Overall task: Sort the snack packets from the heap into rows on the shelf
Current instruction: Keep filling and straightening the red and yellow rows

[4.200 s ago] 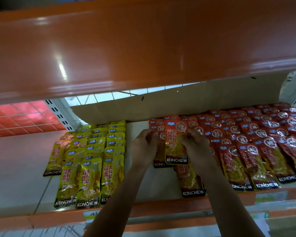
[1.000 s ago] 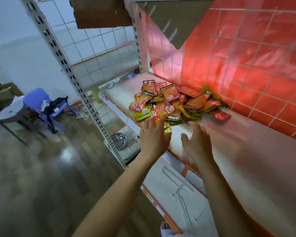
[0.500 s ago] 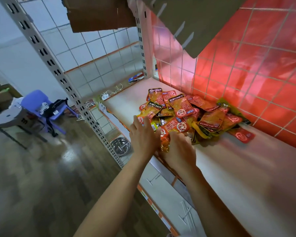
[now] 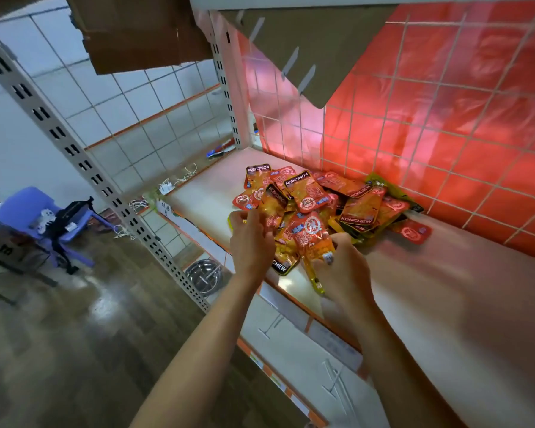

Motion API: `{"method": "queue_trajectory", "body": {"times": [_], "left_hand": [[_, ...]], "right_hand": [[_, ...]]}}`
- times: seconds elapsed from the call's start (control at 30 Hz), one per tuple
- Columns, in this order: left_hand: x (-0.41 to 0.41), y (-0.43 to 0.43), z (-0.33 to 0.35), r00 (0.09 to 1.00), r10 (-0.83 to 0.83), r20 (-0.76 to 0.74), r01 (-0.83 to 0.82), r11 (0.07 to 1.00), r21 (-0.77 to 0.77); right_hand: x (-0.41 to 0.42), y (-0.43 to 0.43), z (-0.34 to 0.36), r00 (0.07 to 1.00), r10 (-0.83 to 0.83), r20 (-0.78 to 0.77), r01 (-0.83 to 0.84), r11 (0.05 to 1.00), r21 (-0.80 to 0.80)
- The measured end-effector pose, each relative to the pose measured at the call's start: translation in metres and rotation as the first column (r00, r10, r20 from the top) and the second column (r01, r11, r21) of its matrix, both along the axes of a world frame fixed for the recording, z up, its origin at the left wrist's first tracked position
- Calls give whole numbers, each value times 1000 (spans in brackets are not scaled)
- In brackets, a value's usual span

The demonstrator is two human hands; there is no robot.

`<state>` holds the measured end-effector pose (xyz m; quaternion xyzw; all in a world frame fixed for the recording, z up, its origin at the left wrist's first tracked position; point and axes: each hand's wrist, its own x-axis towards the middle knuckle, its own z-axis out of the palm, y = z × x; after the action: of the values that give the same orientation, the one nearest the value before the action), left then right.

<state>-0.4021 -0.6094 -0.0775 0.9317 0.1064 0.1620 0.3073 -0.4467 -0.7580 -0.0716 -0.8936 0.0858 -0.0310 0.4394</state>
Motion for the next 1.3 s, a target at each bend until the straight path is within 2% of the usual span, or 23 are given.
{"method": "queue_trajectory", "body": {"times": [0.17, 0.3, 0.37, 0.47, 0.53, 0.57, 0.63, 0.73, 0.8, 0.87, 1.1, 1.17, 1.3], "left_hand": [[-21, -12, 13, 959, -72, 273, 122, 977, -173], [-40, -24, 20, 948, -51, 315, 189, 885, -426], [-53, -32, 24, 942, -56, 330, 255, 759, -598], [-79, -48, 28, 940, -101, 325, 331, 490, -806], [-97, -60, 25, 947, -149, 286, 320, 331, -888], [-106, -67, 23, 948, -176, 265, 307, 288, -907], [-125, -84, 17, 947, -247, 205, 269, 266, -926], [-156, -115, 13, 923, -378, 76, 171, 224, -959], [-177, -136, 13, 874, -485, -14, 87, 185, -979], [-194, -156, 14, 817, -571, -82, 41, 198, -979], [-235, -226, 16, 702, -708, -83, 123, 235, -964], [-247, -251, 17, 653, -753, -89, 109, 208, -972], [-279, -306, 18, 481, -872, -88, 85, 146, -986]], "right_hand": [[-18, -14, 4, 987, -123, 102, 104, 980, 172], [-44, -29, 10, 959, -227, 171, 165, 934, 316], [-60, -37, 12, 951, -248, 183, 167, 914, 369], [-93, -51, 14, 928, -303, 218, 182, 878, 443], [-121, -60, 14, 886, -339, 316, 189, 887, 421], [-136, -66, 14, 863, -352, 361, 197, 895, 400], [-167, -77, 10, 835, -384, 393, 229, 893, 387], [-207, -96, 8, 824, -447, 347, 279, 855, 438], [-229, -110, 7, 834, -468, 293, 276, 813, 513], [-248, -124, 8, 845, -478, 240, 285, 782, 554], [-303, -173, 10, 775, -557, 298, 335, 763, 552], [-320, -195, 8, 744, -602, 289, 352, 721, 596], [-352, -249, 9, 712, -672, 204, 349, 591, 727]]}}
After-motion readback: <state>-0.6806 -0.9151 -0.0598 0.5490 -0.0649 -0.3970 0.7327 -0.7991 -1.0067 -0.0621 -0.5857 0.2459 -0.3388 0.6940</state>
